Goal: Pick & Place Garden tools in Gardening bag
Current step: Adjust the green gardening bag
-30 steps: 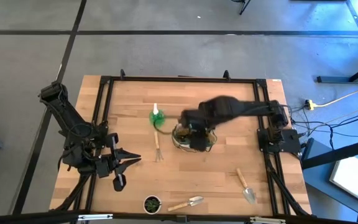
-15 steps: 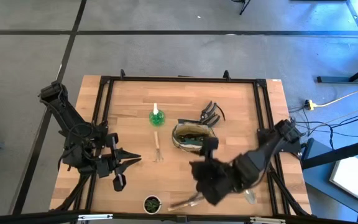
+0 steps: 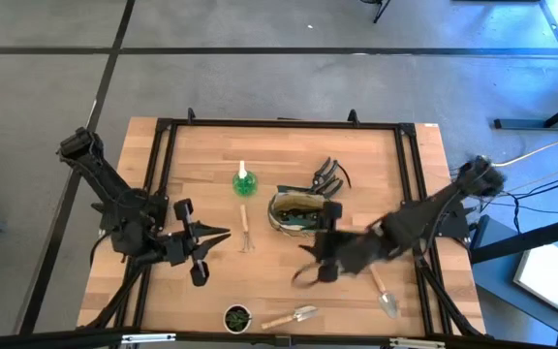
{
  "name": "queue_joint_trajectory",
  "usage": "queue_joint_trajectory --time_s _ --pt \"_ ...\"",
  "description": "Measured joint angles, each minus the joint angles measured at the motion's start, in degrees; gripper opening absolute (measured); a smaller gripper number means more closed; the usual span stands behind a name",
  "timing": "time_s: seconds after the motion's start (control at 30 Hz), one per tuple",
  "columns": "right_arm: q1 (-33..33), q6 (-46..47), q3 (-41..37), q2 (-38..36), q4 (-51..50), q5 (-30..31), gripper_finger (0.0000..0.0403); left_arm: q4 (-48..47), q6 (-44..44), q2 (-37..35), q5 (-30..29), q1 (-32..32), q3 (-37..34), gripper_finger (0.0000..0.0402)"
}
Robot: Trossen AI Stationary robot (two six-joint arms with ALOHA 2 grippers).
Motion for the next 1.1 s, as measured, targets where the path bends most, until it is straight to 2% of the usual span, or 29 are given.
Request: queue_joint_trajectory --time_s 0.1,0.2,0.33,0.4,0.53,0.73,0.87,1.0,1.1 --pt "-3.2 -3.3 -14.5 -10.4 19.4 -9.0 0.0195 -6.2 -4.7 0.0 7.4 3.7 0.0 0.0029" --pt "-6.5 -6.1 -25.4 -18.3 36.5 -18.4 0.0195 -12.3 -11.4 0.0 17.6 9.7 0.0 0.0025" --pt "-9.9 -9.1 -32.0 -24.4 45.8 -24.6 0.0195 -19.0 -20.4 0.9 30.8 19.5 0.0 0.0020" --pt "-11.2 -9.8 -32.3 -26.0 45.1 -25.0 0.0195 -20.2 -20.9 2.6 33.3 23.1 0.1 0.0020" --pt "-13.6 -10.7 -31.3 -27.0 43.0 -27.2 0.0195 -24.0 -20.1 8.2 34.0 26.9 4.8 0.0020" --pt "-18.1 -7.4 -28.1 -27.0 35.5 -30.6 0.0195 -42.7 -20.4 20.4 39.1 31.2 20.0 0.0020" --pt "-20.1 -4.1 -26.7 -27.1 27.2 -35.8 0.0195 -55.8 -20.5 27.4 39.8 32.4 30.1 0.0020" --pt "-20.5 -1.9 -25.8 -28.5 20.7 -37.8 0.0195 -62.3 -21.3 31.4 40.0 33.4 37.0 0.0027" --pt "-20.1 -1.4 -25.9 -31.4 18.2 -37.7 0.0195 -65.4 -22.1 33.9 40.1 34.0 40.4 0.0052"
